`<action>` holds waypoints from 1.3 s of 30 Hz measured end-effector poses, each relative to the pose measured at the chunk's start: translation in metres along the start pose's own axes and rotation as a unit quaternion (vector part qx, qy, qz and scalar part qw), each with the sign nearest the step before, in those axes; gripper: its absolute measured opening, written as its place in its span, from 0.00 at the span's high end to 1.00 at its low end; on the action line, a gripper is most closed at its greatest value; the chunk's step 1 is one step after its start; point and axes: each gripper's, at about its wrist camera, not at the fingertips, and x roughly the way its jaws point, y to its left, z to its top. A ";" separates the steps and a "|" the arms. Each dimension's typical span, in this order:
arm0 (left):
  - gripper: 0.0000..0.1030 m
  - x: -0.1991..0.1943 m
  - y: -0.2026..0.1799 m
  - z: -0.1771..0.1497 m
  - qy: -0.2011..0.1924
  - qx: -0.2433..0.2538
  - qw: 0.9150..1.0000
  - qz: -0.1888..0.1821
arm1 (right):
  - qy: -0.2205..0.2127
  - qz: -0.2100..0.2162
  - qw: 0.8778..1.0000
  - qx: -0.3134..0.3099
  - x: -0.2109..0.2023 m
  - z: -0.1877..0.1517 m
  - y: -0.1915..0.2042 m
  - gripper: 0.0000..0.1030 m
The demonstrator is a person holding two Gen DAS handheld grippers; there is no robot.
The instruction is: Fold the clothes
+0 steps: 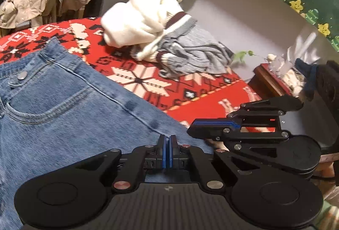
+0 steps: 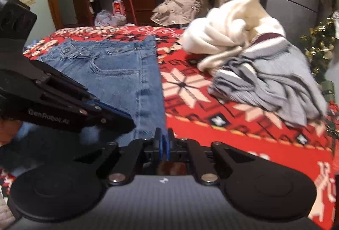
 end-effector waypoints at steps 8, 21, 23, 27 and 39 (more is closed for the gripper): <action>0.98 -0.001 -0.019 -0.016 0.019 0.009 1.000 -0.008 | 0.002 0.013 1.000 -0.007 -0.013 -0.014 0.011 0.97; 0.98 -0.025 -0.042 -0.031 -0.002 0.015 1.000 -0.009 | -0.020 -0.002 1.000 0.016 -0.042 -0.022 0.018 0.90; 0.98 -0.030 -0.041 -0.035 -0.004 0.013 1.000 -0.002 | -0.017 -0.007 1.000 0.013 -0.040 -0.024 0.027 0.92; 0.98 -0.044 -0.035 -0.045 -0.010 -0.008 1.000 0.002 | -0.016 -0.018 0.999 0.028 -0.037 -0.035 0.030 0.93; 0.96 -0.125 0.010 -0.078 -0.072 -0.053 0.993 0.077 | -0.018 -0.056 0.997 0.056 -0.065 -0.040 0.034 0.92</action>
